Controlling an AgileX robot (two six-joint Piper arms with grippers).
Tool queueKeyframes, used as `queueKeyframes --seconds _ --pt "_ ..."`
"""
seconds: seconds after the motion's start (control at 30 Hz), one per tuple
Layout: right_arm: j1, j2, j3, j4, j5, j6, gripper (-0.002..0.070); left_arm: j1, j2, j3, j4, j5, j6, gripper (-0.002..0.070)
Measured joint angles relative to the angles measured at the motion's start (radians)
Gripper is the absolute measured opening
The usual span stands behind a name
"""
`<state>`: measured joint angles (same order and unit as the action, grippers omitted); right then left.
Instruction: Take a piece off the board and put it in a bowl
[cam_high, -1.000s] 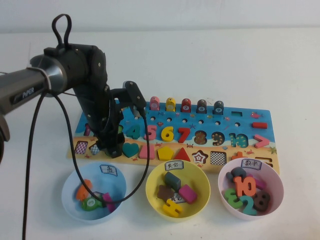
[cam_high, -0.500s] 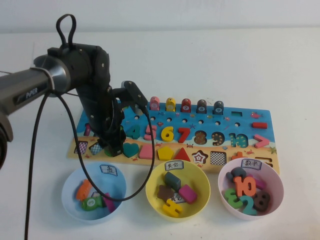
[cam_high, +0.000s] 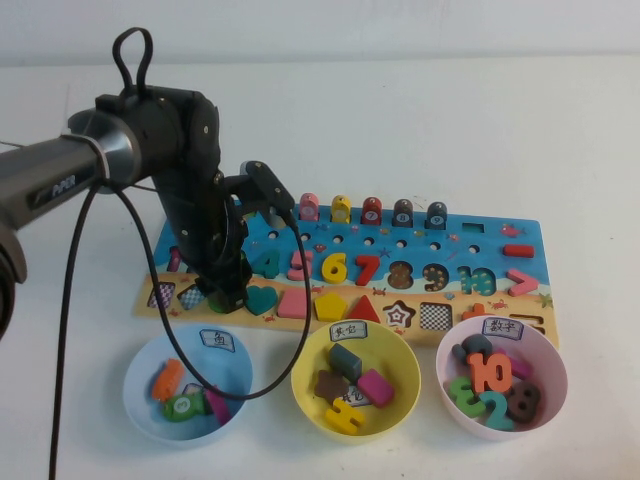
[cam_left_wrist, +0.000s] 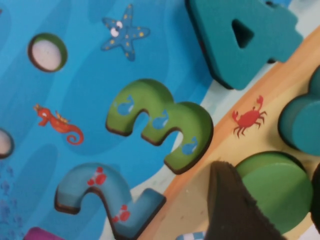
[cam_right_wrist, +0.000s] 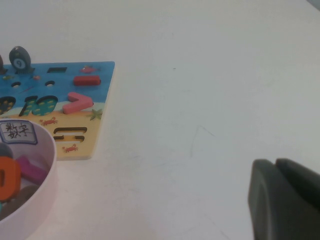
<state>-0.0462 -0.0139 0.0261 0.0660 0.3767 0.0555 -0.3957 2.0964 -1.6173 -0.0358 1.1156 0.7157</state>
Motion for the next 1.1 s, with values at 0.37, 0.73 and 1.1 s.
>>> queueKeyframes --seconds 0.37,0.73,1.1 --pt "0.000 0.000 0.000 0.000 0.000 0.000 -0.0017 0.000 -0.016 -0.020 0.028 0.038 -0.022 0.0276" --pt "0.000 0.000 0.000 0.000 0.000 0.000 -0.0017 0.000 -0.061 -0.094 0.019 0.089 -0.046 0.0275" --pt "0.000 0.000 0.000 0.000 0.000 0.000 -0.0017 -0.086 -0.149 -0.111 -0.149 0.101 -0.048 0.0276"
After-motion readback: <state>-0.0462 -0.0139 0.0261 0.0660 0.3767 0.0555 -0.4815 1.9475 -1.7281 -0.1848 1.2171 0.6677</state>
